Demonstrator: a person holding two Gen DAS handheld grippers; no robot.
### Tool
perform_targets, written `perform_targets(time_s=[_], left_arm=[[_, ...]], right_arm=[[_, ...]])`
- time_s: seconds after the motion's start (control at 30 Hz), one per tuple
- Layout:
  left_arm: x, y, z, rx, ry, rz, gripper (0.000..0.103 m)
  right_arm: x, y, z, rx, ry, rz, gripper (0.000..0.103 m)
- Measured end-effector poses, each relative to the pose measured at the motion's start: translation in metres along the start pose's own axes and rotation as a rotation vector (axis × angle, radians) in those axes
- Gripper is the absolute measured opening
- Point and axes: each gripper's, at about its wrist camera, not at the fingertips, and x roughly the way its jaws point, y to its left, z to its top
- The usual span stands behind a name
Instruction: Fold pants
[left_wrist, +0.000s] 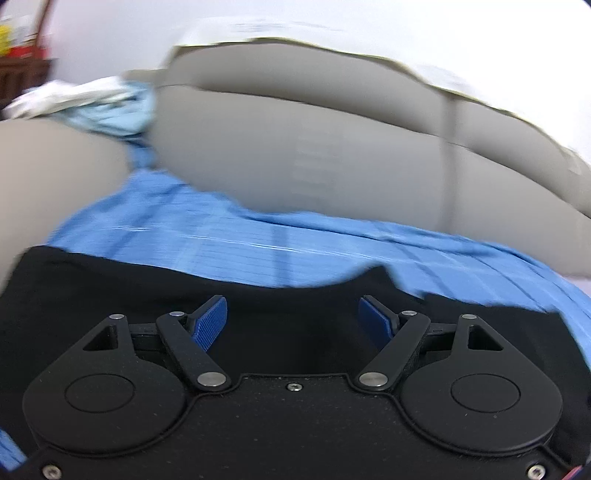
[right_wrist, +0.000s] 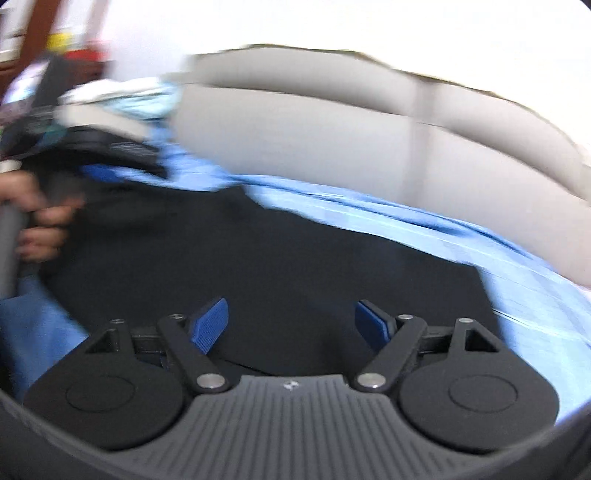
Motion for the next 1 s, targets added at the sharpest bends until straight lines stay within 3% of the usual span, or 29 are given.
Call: perform_targets(time_s=[0.13, 0.23, 0.3, 0.37, 0.53, 0.57, 0.6, 0.63, 0.77, 0.93, 0.97, 1.0], left_arm=[[-0.014, -0.042, -0.018, 0.135, 0.027, -0.176, 0.077], [-0.027, -0.075, -0.035, 0.254, 0.03, -0.279, 0.077], [-0.03, -0.093, -0.047, 0.323, 0.049, -0.311, 0.076], [-0.029, -0.107, -0.056, 0.365, 0.087, -0.34, 0.067], [-0.015, -0.12, -0.07, 0.383, 0.201, -0.345, 0.046], [-0.013, -0.119, -0.069, 0.395, 0.188, -0.336, 0.044], [-0.015, -0.121, -0.072, 0.411, 0.19, -0.329, 0.043], [-0.016, -0.12, -0.072, 0.411, 0.19, -0.326, 0.042], [-0.019, -0.115, -0.074, 0.404, 0.198, -0.322, 0.042], [-0.029, -0.107, -0.076, 0.428, 0.205, -0.328, 0.042], [-0.033, -0.106, -0.076, 0.432, 0.205, -0.329, 0.042], [-0.038, -0.103, -0.077, 0.434, 0.204, -0.331, 0.042]], right_arm=[[-0.022, -0.045, -0.025, 0.101, 0.021, -0.278, 0.086], [-0.032, -0.066, -0.041, 0.106, 0.089, -0.411, 0.081], [-0.033, -0.074, -0.047, 0.072, 0.136, -0.451, 0.073], [-0.03, -0.073, -0.05, 0.022, 0.174, -0.463, 0.065], [-0.002, -0.067, -0.049, -0.007, 0.206, -0.405, 0.063], [0.002, -0.07, -0.047, 0.01, 0.204, -0.394, 0.057], [0.005, -0.072, -0.044, 0.032, 0.21, -0.386, 0.023], [0.004, -0.076, -0.041, 0.056, 0.22, -0.381, 0.008], [-0.025, -0.064, -0.037, -0.012, 0.169, -0.387, 0.008], [-0.018, -0.057, -0.063, -0.121, 0.297, -0.385, 0.011], [-0.018, -0.054, -0.064, -0.159, 0.295, -0.401, 0.034], [-0.018, -0.052, -0.062, -0.187, 0.3, -0.401, 0.037]])
